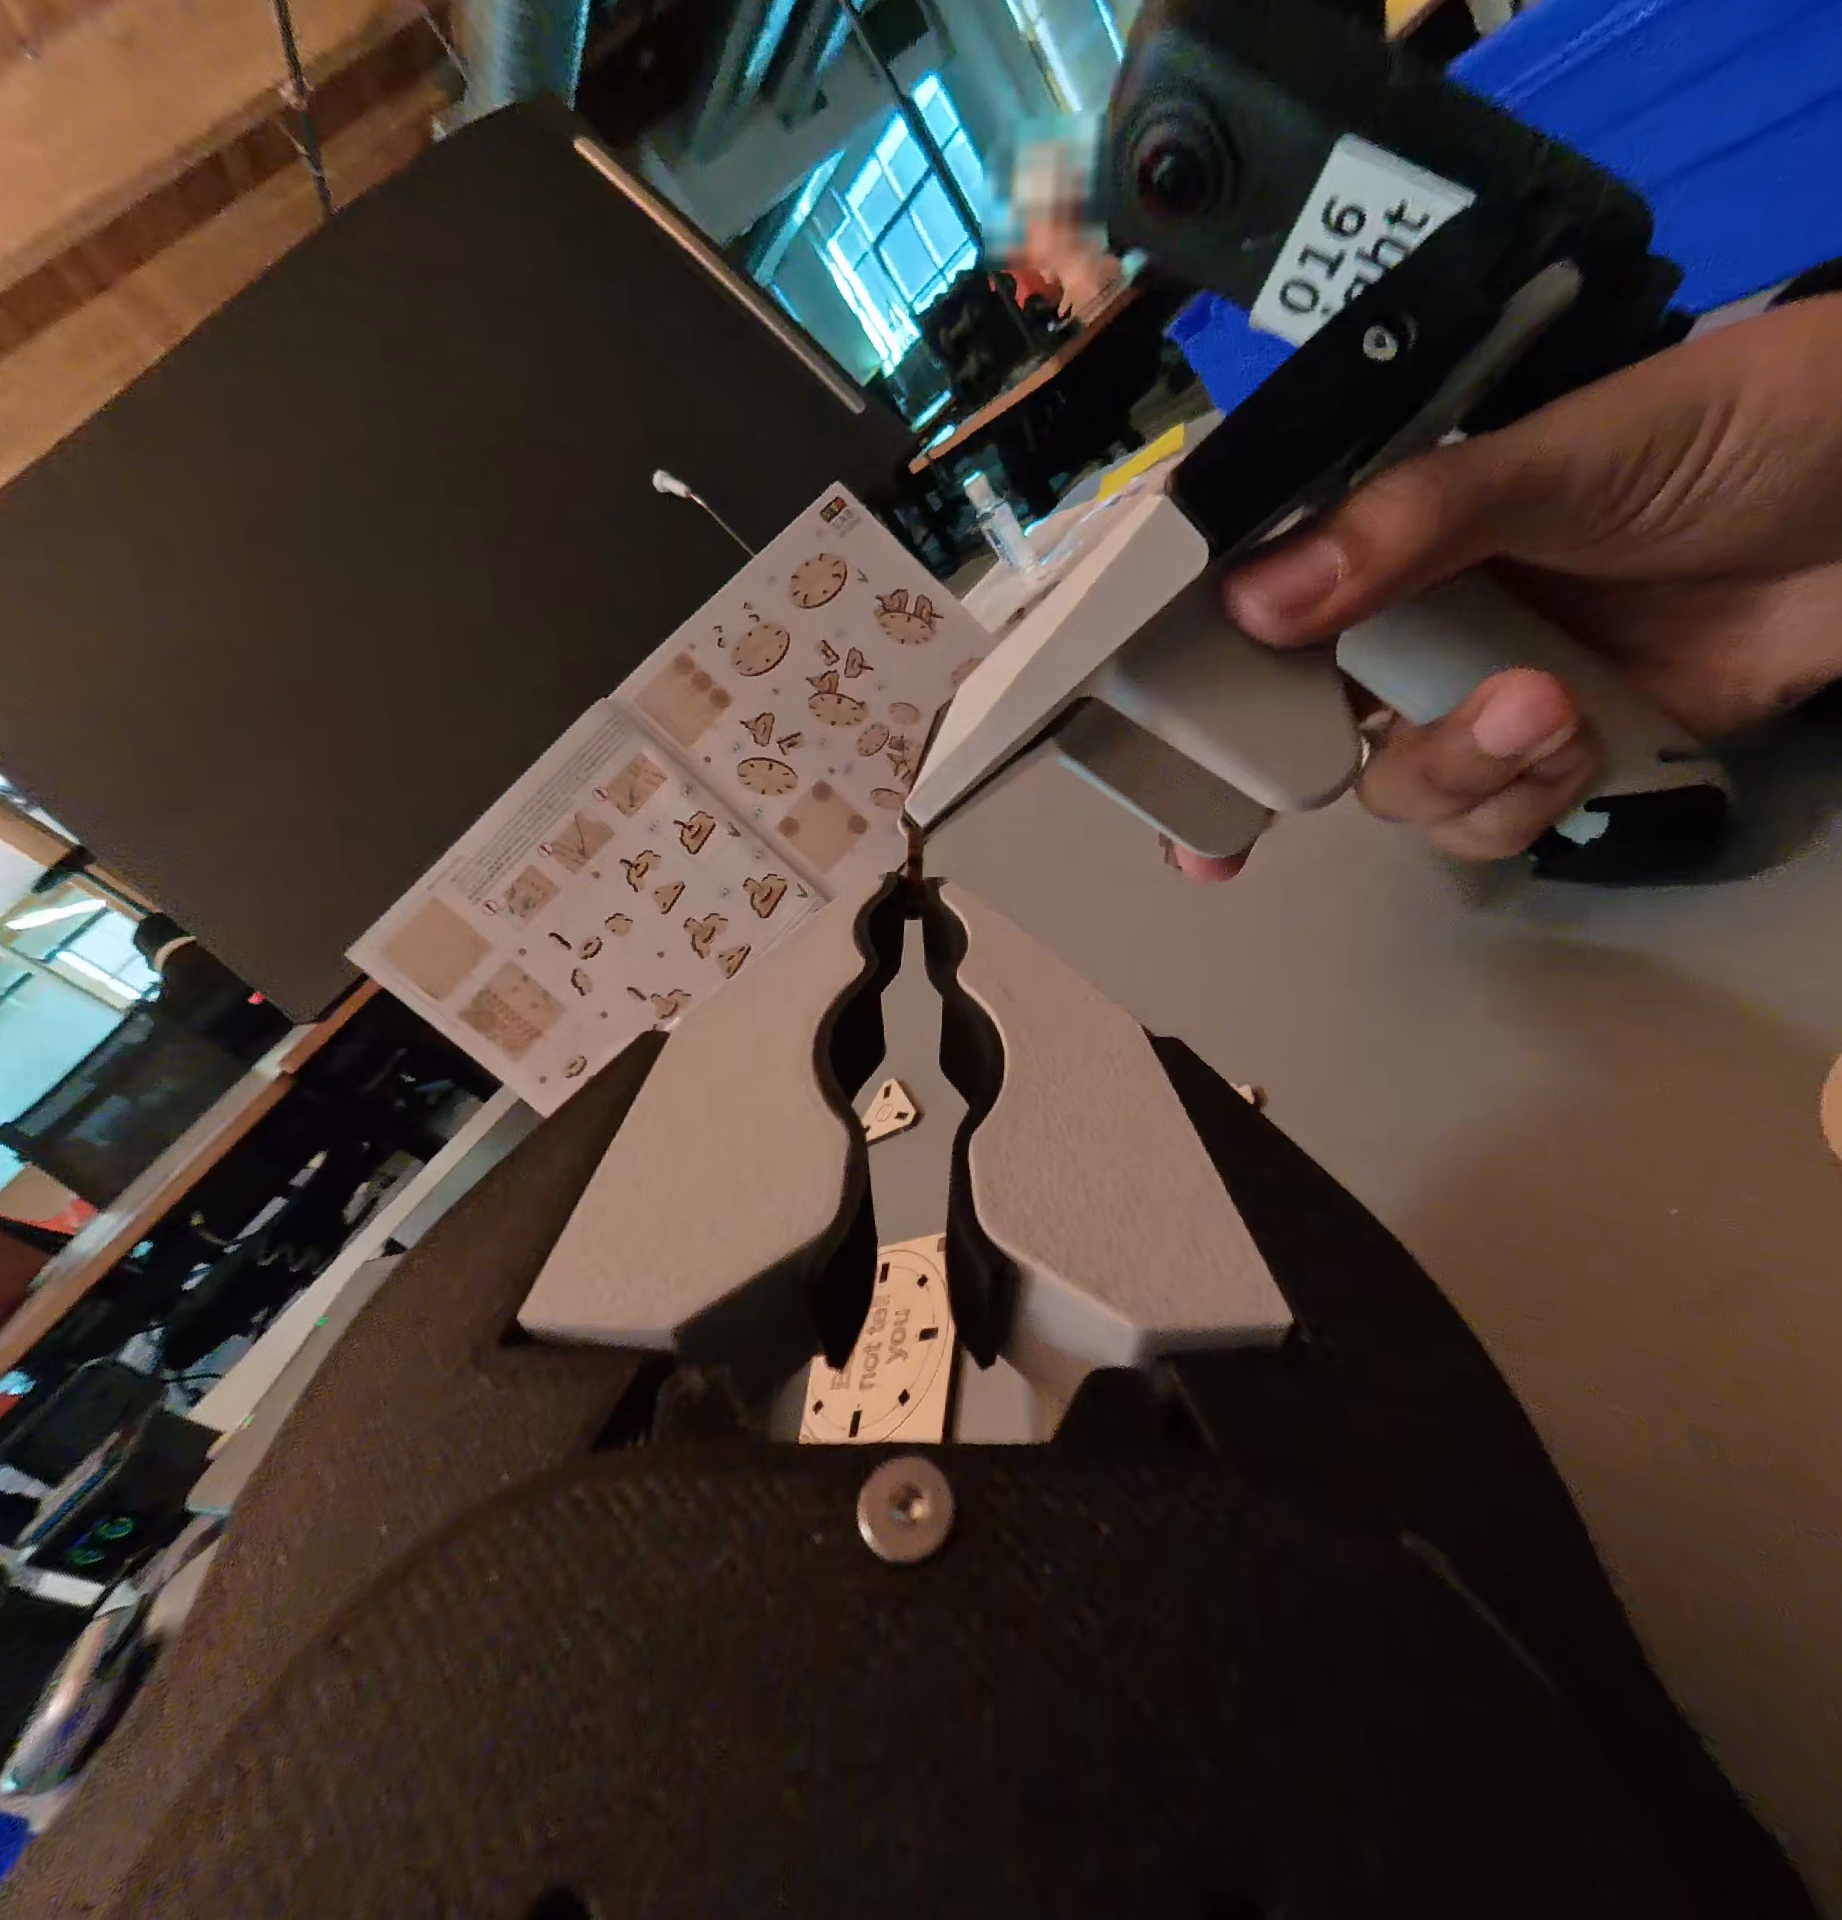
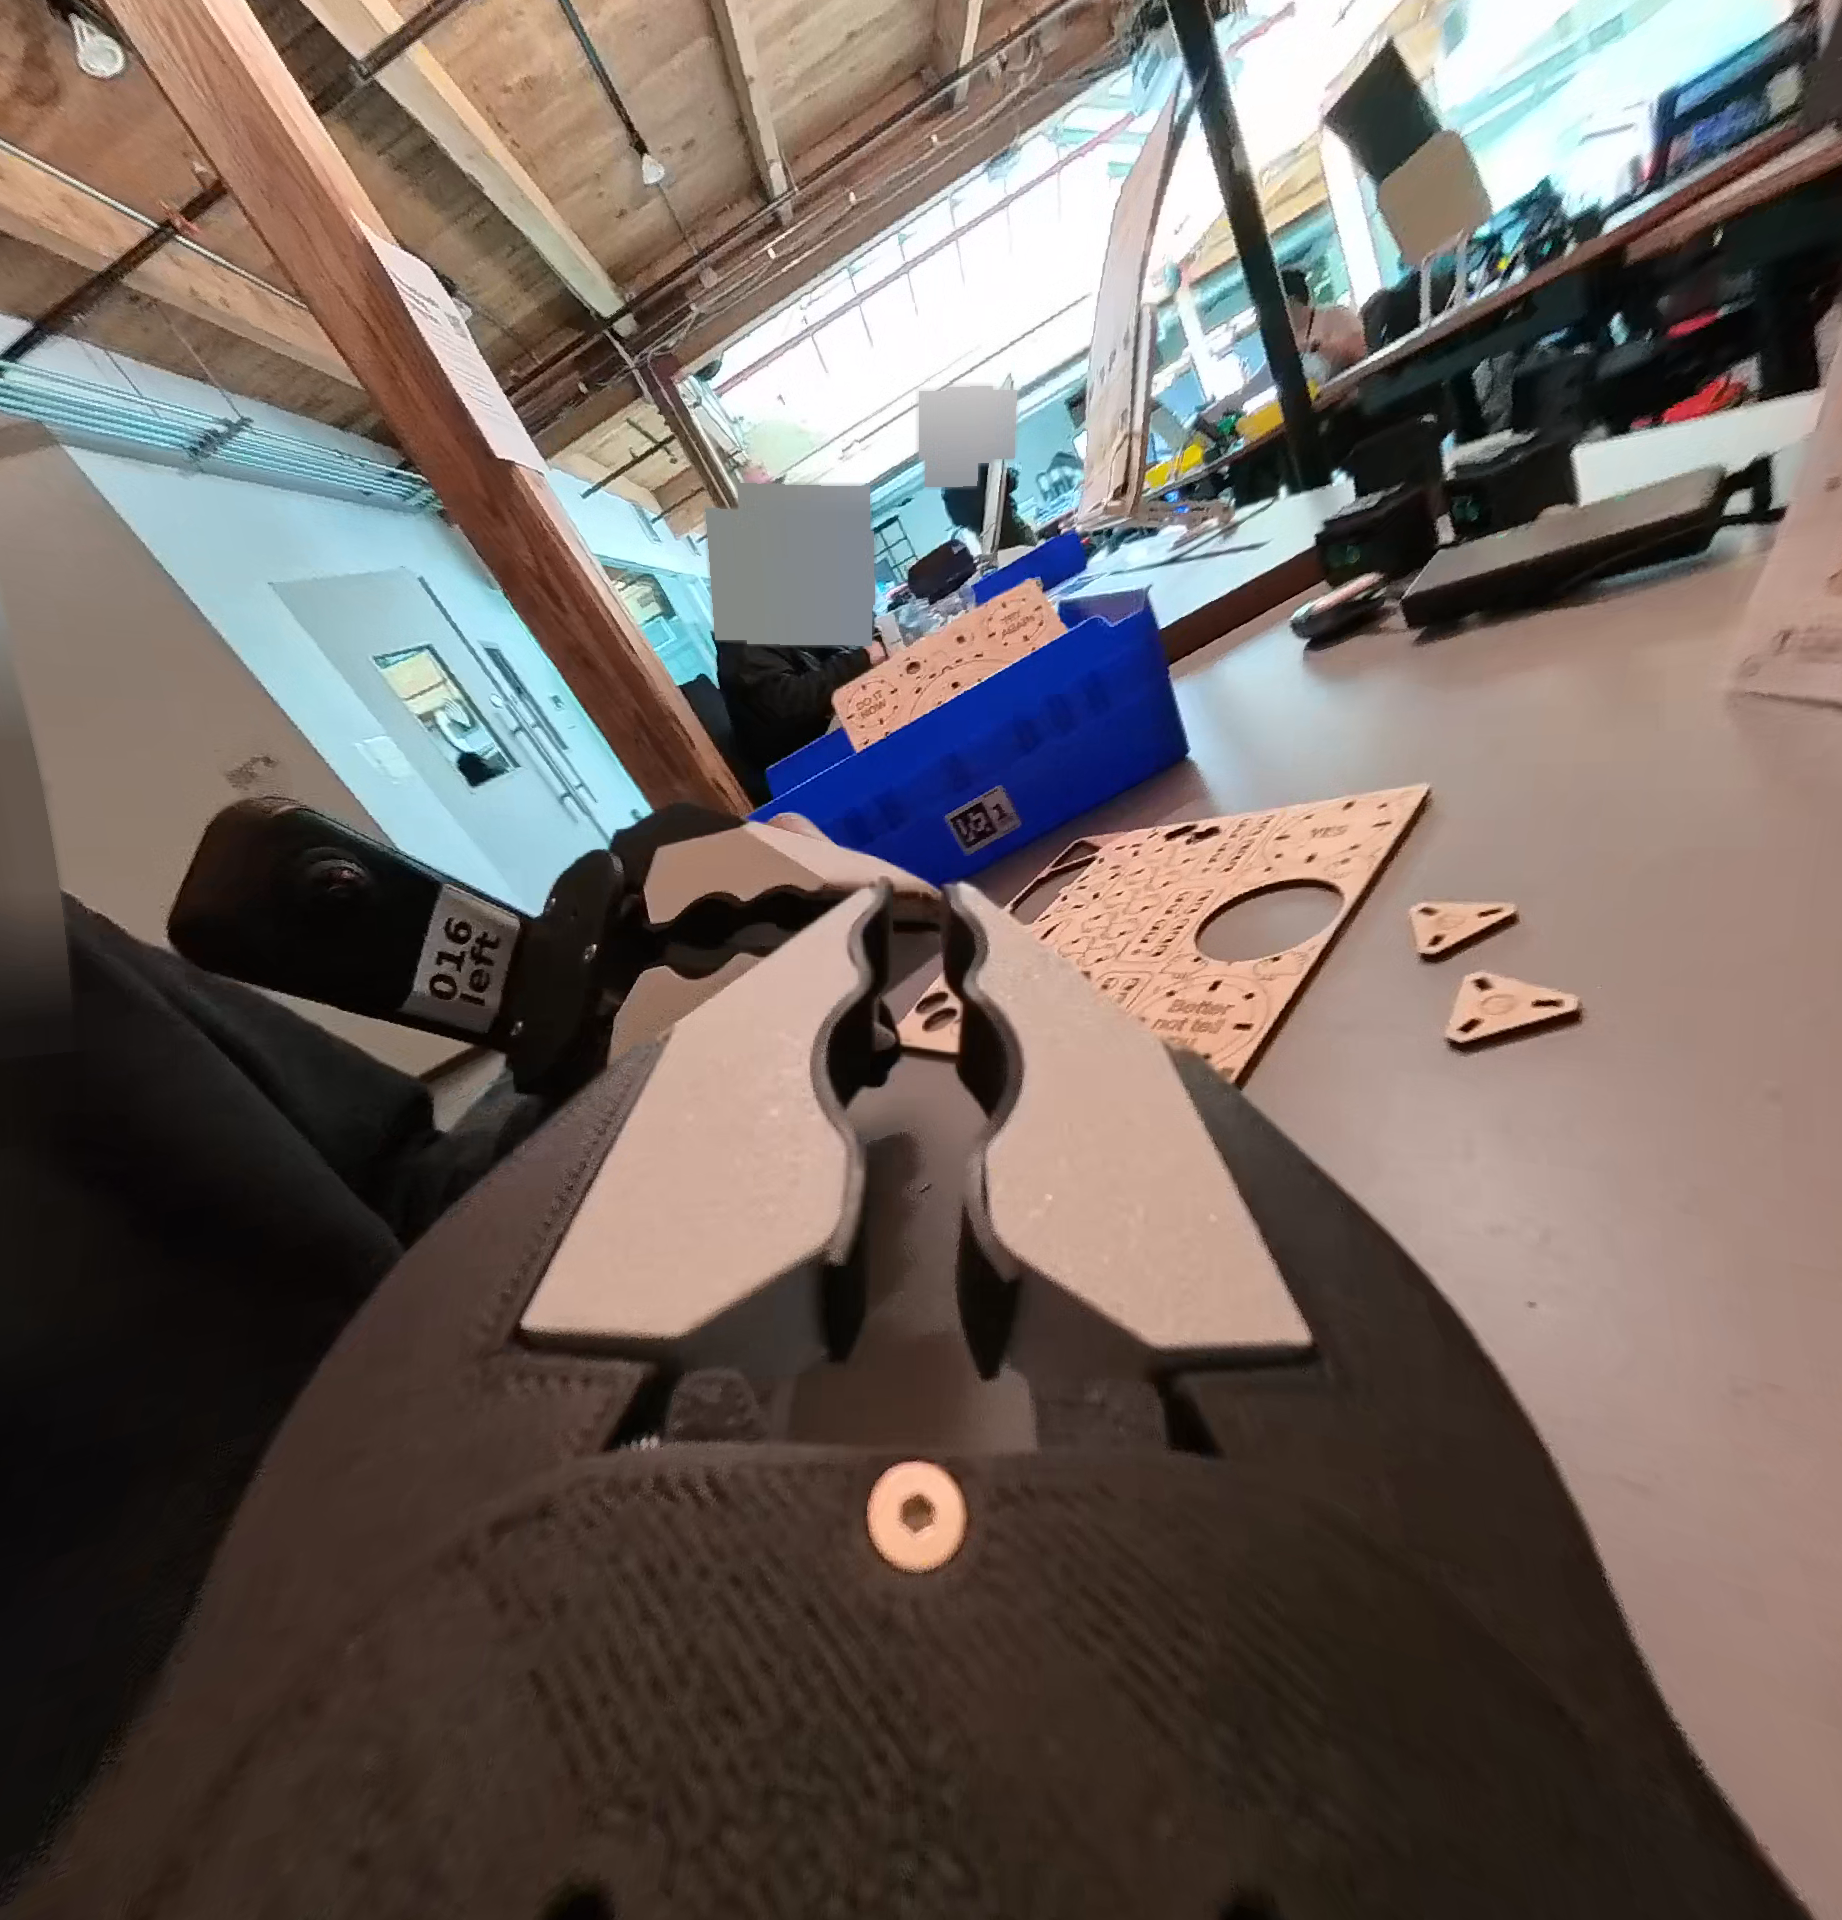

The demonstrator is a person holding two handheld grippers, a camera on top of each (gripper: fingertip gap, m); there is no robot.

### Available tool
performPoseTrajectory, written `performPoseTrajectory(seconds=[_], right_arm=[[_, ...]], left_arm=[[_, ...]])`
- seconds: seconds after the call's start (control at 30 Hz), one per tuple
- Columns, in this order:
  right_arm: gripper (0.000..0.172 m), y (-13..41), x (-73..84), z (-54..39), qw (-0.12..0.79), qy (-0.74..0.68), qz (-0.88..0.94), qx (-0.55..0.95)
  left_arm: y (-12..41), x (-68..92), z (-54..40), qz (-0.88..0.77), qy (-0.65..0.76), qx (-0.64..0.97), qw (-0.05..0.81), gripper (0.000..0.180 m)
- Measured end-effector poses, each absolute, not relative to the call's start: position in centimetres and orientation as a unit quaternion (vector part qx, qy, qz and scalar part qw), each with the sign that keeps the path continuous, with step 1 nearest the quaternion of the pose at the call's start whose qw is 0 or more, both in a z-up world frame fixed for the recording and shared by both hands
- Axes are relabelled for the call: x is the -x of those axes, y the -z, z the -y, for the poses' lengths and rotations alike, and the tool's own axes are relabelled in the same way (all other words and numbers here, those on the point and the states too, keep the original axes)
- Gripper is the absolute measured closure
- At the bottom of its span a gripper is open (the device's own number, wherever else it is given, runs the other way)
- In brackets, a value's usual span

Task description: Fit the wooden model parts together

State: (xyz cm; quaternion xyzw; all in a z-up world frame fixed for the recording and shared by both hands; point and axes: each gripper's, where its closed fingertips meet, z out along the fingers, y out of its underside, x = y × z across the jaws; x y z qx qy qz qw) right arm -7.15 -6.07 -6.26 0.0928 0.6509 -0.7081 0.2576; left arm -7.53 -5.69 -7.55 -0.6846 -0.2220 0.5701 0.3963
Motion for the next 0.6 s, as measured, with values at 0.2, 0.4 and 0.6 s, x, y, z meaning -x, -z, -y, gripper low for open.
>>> performPoseTrajectory(seconds=[0.2, 0.4, 0.6], right_arm=[[0.154, 6.65, 7.12, 6.11, 0.254, 0.694, -0.668, -0.085], [0.157, 6.89, 6.50, 6.22, 0.294, 0.680, -0.666, -0.083], [0.158, 6.95, 6.60, 6.26, 0.290, 0.681, -0.668, -0.082]], left_arm=[[7.80, 7.65, 5.57, 0.213, -0.585, 0.688, 0.373, 0.179], [8.13, 7.76, 5.53, 0.213, -0.584, 0.693, 0.365, 0.179], [8.05, 7.71, 5.45, 0.209, -0.586, 0.692, 0.365, 0.179]])
